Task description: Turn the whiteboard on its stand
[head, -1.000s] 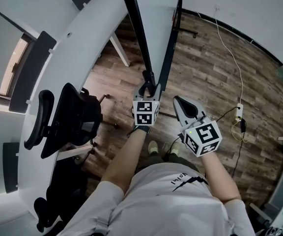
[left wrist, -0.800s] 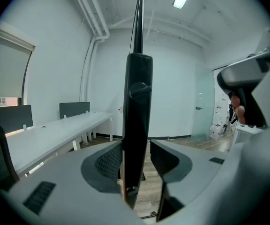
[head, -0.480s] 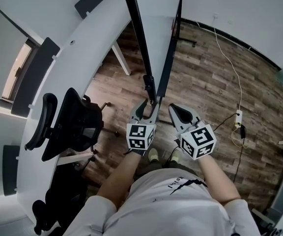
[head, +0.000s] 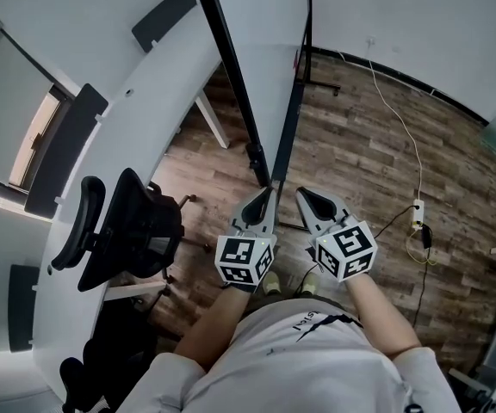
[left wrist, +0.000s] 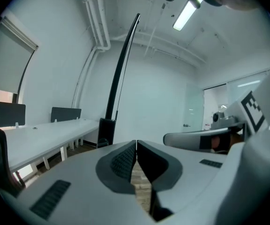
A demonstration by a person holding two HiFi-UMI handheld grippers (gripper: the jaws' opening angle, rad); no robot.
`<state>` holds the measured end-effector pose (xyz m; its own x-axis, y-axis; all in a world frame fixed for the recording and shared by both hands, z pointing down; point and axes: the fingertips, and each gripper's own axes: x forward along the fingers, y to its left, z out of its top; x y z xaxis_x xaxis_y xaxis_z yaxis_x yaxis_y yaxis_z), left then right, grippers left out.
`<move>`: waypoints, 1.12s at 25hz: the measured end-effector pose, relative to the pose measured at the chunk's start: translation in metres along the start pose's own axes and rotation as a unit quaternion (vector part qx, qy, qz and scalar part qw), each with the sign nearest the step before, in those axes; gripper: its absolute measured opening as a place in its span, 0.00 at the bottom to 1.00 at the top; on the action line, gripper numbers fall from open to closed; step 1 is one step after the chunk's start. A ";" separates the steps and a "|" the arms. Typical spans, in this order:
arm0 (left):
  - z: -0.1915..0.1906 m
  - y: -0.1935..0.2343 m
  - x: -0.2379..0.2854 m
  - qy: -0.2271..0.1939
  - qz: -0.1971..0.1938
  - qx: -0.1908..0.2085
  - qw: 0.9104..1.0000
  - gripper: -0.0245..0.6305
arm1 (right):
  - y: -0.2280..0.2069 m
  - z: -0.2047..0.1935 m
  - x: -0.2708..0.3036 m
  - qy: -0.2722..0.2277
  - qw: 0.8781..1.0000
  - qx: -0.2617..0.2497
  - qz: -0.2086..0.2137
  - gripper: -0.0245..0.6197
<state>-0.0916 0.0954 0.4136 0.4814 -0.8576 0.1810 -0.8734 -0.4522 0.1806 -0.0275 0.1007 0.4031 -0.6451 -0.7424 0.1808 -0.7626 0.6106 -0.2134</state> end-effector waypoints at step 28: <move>0.040 -0.041 0.012 -0.021 -0.045 0.008 0.999 0.06 | -0.010 0.027 -0.009 -0.012 1.000 -0.017 -0.022 0.06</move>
<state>-0.0528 0.0944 0.3698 0.5554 -0.8224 0.1234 -0.8276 -0.5322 0.1782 -0.0125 0.0940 0.3776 -0.6100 -0.7748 0.1662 -0.7916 0.5862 -0.1724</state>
